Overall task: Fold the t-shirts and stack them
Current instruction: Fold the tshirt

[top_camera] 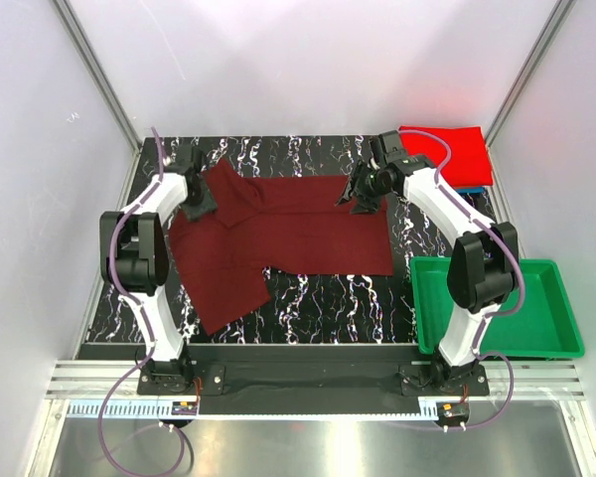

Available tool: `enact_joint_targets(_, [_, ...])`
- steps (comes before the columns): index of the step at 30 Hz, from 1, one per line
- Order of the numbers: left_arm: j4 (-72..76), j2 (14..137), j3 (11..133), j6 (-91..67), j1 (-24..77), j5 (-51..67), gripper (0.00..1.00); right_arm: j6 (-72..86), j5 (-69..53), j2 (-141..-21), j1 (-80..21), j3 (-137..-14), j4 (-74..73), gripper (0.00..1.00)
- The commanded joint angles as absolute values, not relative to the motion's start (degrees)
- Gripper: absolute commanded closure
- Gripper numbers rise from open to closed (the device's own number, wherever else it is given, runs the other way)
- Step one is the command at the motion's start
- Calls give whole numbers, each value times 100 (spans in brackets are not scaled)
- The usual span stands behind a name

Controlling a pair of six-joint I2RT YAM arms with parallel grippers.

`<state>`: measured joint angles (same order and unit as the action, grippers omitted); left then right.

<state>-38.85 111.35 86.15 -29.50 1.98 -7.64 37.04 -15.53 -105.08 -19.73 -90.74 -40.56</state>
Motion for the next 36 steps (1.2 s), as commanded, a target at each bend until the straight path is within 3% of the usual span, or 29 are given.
enact_joint_targets(1, [-3472, 10679, 8175, -3278, 299, -333, 55, 3498, -1450, -10670, -2030, -9149, -4210, 46])
enact_joint_targets(5, [-3411, 10819, 8305, -3086, 9, -308, 54, 3428, -1634, -10792, -2065, -9167, -4122, 47])
enact_joint_targets(11, [-3165, 11381, 9569, -1638, -316, -37, 53, 3445, -1573, -10978, -2241, -9334, -4237, 48])
enact_joint_targets(15, [-3207, 12170, 10570, -1319, -325, 736, 59, 3489, -1600, -10951, -2311, -9194, -4210, 48])
enact_joint_targets(20, [-3629, 12743, 11336, -1152, -378, 730, 67, 3472, -1521, -10960, -2312, -9299, -4341, 49])
enact_joint_targets(36, [-3489, 12902, 10951, -1028, -896, 1037, 61, 3656, -1521, -11145, -2303, -9501, -4333, 49])
